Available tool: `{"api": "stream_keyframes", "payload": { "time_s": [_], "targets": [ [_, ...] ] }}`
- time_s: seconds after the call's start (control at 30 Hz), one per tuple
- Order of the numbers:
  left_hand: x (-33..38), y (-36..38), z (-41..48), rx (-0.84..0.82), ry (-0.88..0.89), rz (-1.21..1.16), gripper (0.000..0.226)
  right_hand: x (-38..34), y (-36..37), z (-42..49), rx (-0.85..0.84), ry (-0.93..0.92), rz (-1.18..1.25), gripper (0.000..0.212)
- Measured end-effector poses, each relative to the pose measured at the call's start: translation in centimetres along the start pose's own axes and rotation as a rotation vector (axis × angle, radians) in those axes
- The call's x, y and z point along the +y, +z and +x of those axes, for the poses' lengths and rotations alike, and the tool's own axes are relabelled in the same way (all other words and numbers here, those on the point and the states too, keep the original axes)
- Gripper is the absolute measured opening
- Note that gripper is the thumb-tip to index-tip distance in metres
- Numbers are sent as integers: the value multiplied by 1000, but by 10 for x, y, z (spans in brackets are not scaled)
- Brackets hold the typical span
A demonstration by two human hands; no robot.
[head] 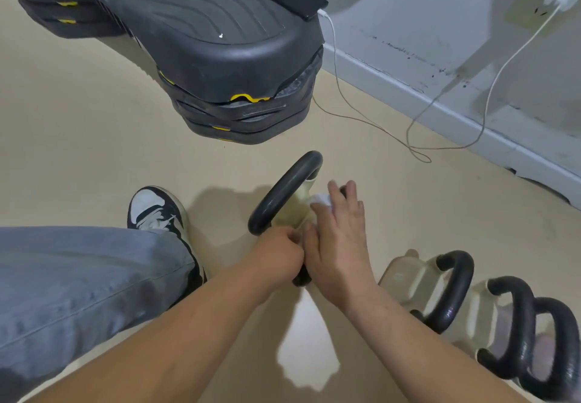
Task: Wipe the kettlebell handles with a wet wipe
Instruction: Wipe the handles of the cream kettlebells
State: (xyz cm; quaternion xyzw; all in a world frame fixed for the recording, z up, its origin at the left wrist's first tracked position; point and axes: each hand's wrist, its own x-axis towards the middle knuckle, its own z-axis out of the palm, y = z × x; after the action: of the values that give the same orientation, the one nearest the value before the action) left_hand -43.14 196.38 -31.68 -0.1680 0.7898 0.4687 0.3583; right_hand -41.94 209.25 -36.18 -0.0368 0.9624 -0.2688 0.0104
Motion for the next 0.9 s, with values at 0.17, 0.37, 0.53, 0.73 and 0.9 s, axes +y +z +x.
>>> {"api": "stream_keyframes", "payload": {
  "time_s": [0.17, 0.37, 0.53, 0.73, 0.9],
  "targets": [
    [-10, -10, -19, -52, 40, 255, 20, -3, 3, -26, -63, -419, -263, 26],
    [11, -15, -47, 159, 121, 500, 22, -12, -12, -39, -52, -285, 139, 53],
    [17, 6, -53, 417, 286, 452, 33, -10, -30, -28, 109, 126, 362, 57],
    [26, 2, -48, 419, 210, 372, 48, -3, -31, -24, 116, 635, 618, 31],
    [52, -14, -61, 489, 343, 654, 9, -14, -30, -20, 7, 816, 941, 61]
  ]
}}
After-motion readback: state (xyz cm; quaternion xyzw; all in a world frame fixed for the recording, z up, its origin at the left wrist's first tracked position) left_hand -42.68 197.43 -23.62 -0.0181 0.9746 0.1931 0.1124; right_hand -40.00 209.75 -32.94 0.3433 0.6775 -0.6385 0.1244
